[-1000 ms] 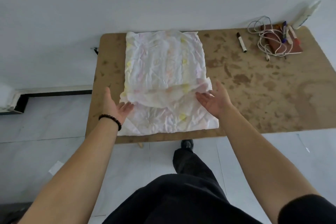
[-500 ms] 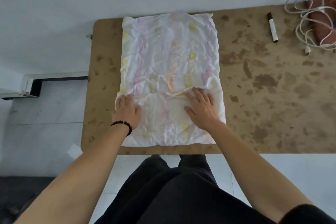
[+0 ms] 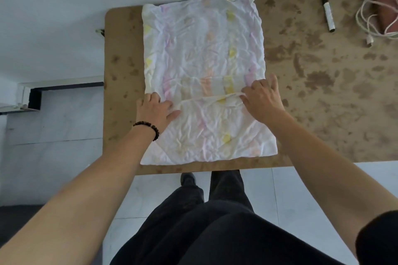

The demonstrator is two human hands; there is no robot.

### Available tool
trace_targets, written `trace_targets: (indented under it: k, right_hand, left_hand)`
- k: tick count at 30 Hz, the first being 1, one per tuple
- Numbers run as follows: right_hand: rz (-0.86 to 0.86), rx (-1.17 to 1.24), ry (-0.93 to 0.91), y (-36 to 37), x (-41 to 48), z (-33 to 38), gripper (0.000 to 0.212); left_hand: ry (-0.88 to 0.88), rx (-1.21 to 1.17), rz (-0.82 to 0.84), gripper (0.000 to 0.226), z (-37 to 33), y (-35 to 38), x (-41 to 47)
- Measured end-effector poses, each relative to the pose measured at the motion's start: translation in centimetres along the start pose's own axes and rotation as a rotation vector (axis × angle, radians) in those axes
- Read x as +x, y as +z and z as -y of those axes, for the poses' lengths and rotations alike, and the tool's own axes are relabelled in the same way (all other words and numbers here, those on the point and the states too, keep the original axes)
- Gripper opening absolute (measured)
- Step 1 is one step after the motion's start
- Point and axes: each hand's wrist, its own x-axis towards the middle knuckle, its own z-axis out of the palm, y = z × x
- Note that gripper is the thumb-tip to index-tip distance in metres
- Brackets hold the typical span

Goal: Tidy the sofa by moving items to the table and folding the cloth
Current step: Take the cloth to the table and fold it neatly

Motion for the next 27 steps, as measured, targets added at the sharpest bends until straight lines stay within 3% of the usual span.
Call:
trace_targets:
  k: [4,9,13,19,21,23,25,27]
  right_hand:
    - [0.007,-0.043,-0.018,-0.8,0.0,-1.0,0.035]
    - [0.043,-0.035,0.046,-2.0,0.8,-1.3,0.051]
    - [-0.02,0.036,0.11,-2.2,2.4,-1.4,0.046]
    - [0.009,0.12,0.12,-0.8,5.0,-2.2,0.042]
    - [0.044,0.24,0.115,-0.2,4.9,-2.0,0.05]
    - [-0.026,0.313,0.127,0.3,3.4,-1.4,0.065]
    - [-0.154,0.362,0.12,0.9,0.6,-0.3,0.071]
    - [-0.162,0.413,0.049,1.7,-2.9,0.8,0.077]
  left_hand:
    - [0.009,-0.017,-0.035,0.03,0.9,-0.7,-0.3]
    - [-0.047,-0.169,-0.237,0.023,2.2,-2.7,0.8]
    - [-0.12,-0.399,-0.16,0.024,1.5,-3.4,3.8]
    - [-0.237,-0.196,-0.127,0.04,2.0,-2.5,6.7]
    - [-0.299,-0.184,-0.12,0.046,1.6,-2.1,6.5]
    - [-0.338,-0.218,-0.173,0.046,0.3,-1.6,5.0]
    - [-0.285,-0.268,-0.272,0.043,-1.3,-0.8,2.1]
    - [-0.119,-0.276,-0.292,0.039,-2.5,0.5,-1.7]
